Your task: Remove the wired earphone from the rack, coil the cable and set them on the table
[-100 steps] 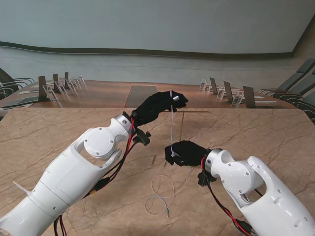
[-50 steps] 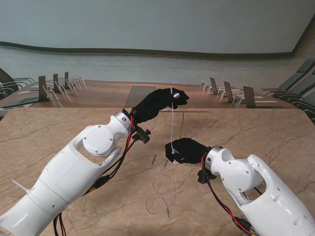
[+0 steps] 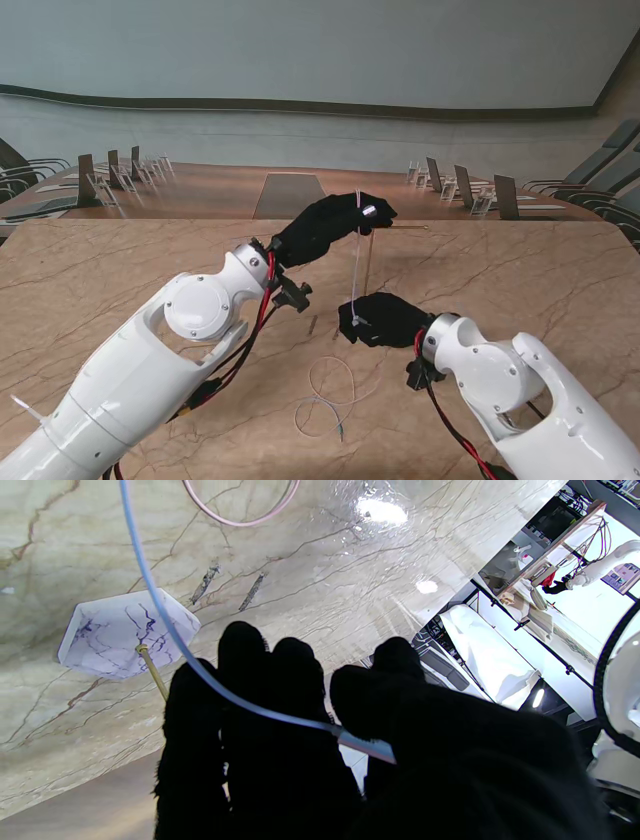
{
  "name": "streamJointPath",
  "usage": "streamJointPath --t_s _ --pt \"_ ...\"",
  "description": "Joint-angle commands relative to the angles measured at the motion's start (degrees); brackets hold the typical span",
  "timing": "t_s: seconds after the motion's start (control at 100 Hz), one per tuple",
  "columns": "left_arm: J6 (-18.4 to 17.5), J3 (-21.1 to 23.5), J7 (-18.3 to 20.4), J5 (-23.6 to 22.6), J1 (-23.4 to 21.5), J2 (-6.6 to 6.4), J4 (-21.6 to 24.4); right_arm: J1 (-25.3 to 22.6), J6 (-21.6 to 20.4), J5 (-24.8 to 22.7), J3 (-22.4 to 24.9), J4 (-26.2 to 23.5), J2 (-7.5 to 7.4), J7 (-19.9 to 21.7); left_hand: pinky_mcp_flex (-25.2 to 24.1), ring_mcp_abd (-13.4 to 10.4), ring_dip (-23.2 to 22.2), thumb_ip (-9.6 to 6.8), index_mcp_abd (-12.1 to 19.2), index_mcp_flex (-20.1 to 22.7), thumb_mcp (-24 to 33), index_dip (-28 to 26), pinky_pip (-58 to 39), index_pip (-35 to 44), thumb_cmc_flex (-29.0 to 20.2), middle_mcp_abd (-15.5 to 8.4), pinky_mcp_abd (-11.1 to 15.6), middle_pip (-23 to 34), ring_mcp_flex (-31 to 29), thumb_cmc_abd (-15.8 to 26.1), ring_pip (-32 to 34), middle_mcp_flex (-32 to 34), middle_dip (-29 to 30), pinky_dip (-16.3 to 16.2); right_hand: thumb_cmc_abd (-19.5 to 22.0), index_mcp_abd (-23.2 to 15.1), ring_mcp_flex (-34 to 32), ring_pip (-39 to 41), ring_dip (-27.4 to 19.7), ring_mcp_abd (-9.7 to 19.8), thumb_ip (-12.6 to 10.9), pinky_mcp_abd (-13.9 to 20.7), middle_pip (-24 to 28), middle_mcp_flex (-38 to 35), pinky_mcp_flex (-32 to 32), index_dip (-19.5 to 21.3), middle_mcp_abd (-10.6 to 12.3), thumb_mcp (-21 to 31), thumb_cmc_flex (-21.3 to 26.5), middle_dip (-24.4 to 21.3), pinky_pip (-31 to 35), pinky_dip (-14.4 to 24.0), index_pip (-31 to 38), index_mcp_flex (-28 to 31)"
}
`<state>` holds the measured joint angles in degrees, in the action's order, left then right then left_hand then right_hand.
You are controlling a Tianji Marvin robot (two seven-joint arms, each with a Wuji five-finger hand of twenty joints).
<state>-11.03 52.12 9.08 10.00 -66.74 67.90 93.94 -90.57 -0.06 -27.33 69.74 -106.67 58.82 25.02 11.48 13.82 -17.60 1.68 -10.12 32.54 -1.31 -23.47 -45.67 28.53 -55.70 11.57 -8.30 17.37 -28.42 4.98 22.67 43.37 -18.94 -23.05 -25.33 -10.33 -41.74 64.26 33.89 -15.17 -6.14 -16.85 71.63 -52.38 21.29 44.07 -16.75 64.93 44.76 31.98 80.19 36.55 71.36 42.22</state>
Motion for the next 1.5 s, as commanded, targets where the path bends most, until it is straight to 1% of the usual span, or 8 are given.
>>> streamJointPath --t_s 0.0,0.14,0.36,0.64,0.89,0.99,1.16,1.49 --pt "0.28 -0.46 -0.34 -0.35 -1.3 0.11 1.35 -1.25 -0.2 -0.38 0.05 -0.89 -0.04 -0.02 -0.46 -2.41 0.76 0.99 2.86 -1.42 -0.65 0.59 0.52 -1.45 0.99 -2.19 2.75 -1.39 0.83 2.35 -0.78 -1.72 0.82 0.45 -2.37 -0.69 -3.16 2.95 0.94 -0.51 -1.69 1.23 2.36 -0.77 -0.02 0.15 -6.86 1.91 -0.68 0.7 4.31 1.51 2.42 1.58" --pt "1.05 -0.95 -2.03 -1.23 -3.36 0.26 3.09 -3.4 -0.06 -1.4 1.24 -1.85 -0.08 -0.18 -0.26 -2.91 0.96 0.97 3.57 -3.18 -0.52 0.87 0.74 -2.02 0.38 -2.97 1.71 -2.07 1.64 2.27 -1.22 -3.46 1.36 0.55 -2.38 -0.65 -3.23 3.1 0.97 -0.63 -1.85 1.13 2.48 -0.87 -0.02 0.08 -6.96 1.96 -0.72 0.73 4.49 1.57 2.42 1.6" --pt "2.35 -1.88 -3.49 -1.06 -6.1 0.5 4.59 -7.05 0.15 -3.57 3.6 -2.79 -0.05 -0.81 2.28 -2.16 0.92 1.19 3.9 -3.89 -0.57 0.61 -0.6 -1.54 -0.92 -2.71 -0.38 -1.64 1.18 2.09 -0.99 -4.22 1.92 0.05 -2.39 -0.62 -3.27 3.32 1.02 -0.71 -2.0 1.14 2.64 -0.89 -0.01 0.04 -6.98 1.95 -0.74 0.77 4.72 1.64 2.49 1.58" --pt "3.55 -3.42 -4.39 -0.72 -7.5 0.87 4.87 -9.18 1.95 -4.78 3.79 -2.24 0.15 -2.03 2.58 -1.78 0.77 1.3 3.66 -3.54 -0.82 0.33 -0.76 -1.2 -1.39 -2.31 0.02 -1.05 0.81 2.33 -0.65 -3.82 2.01 0.05 -2.34 -0.55 -3.31 3.46 0.99 -0.72 -2.05 1.09 2.73 -0.92 -0.1 -0.04 -7.09 1.94 -0.73 0.73 4.82 1.65 2.54 1.57" --pt "4.11 -4.55 -5.52 -0.21 -8.38 1.34 4.66 -8.56 5.19 -5.75 1.52 -0.41 0.11 -2.07 2.58 -1.38 0.57 1.37 3.69 -3.37 -0.89 0.13 -0.94 -0.93 -1.49 -2.17 0.38 -0.78 0.59 2.22 -0.25 -3.58 1.93 -0.01 -2.43 -0.47 -3.24 3.6 0.94 -0.81 -2.11 1.16 2.91 -0.94 -0.14 -0.07 -7.18 2.06 -0.69 0.73 4.98 1.7 2.68 1.59" --pt "4.22 -4.82 -5.8 -0.43 -8.62 1.41 4.54 -7.87 6.27 -6.17 0.73 0.76 0.24 -2.78 3.75 -0.79 0.35 1.39 3.58 -3.23 -0.83 -0.01 -1.82 -0.66 -1.89 -1.98 -0.65 -0.47 -0.2 1.92 0.25 -3.33 1.81 -0.36 -2.48 -0.49 -3.29 3.72 0.93 -0.84 -2.09 1.21 2.99 -0.94 -0.12 -0.06 -7.2 2.08 -0.64 0.72 5.08 1.73 2.77 1.63" --pt "4.76 -5.05 -6.56 -0.03 -9.35 1.68 4.41 -6.52 7.96 -6.83 -0.41 2.89 0.5 -4.12 7.79 1.25 -0.18 1.46 3.19 -3.04 -0.74 -0.18 -4.21 -0.04 -3.03 -0.95 -3.63 0.19 -2.13 1.1 1.45 -3.02 1.67 -1.12 -2.56 -0.51 -3.26 3.91 0.89 -0.96 -1.97 1.15 3.13 -0.93 -0.15 -0.09 -7.31 2.11 -0.62 0.68 5.31 1.79 2.89 1.65" --pt "5.78 -5.9 -6.81 0.66 -10.23 1.9 4.36 -3.34 9.82 -7.49 -2.54 6.65 1.02 -6.6 11.11 3.57 -0.85 1.53 2.69 -2.36 -0.86 -0.04 -5.19 0.74 -4.32 0.3 -5.78 1.34 -4.52 0.73 2.92 -1.96 1.45 -0.88 -2.64 -0.52 -3.21 4.23 0.76 -1.12 -1.81 1.18 3.3 -0.92 -0.27 -0.14 -7.36 2.16 -0.54 0.6 5.63 1.82 3.08 1.65"
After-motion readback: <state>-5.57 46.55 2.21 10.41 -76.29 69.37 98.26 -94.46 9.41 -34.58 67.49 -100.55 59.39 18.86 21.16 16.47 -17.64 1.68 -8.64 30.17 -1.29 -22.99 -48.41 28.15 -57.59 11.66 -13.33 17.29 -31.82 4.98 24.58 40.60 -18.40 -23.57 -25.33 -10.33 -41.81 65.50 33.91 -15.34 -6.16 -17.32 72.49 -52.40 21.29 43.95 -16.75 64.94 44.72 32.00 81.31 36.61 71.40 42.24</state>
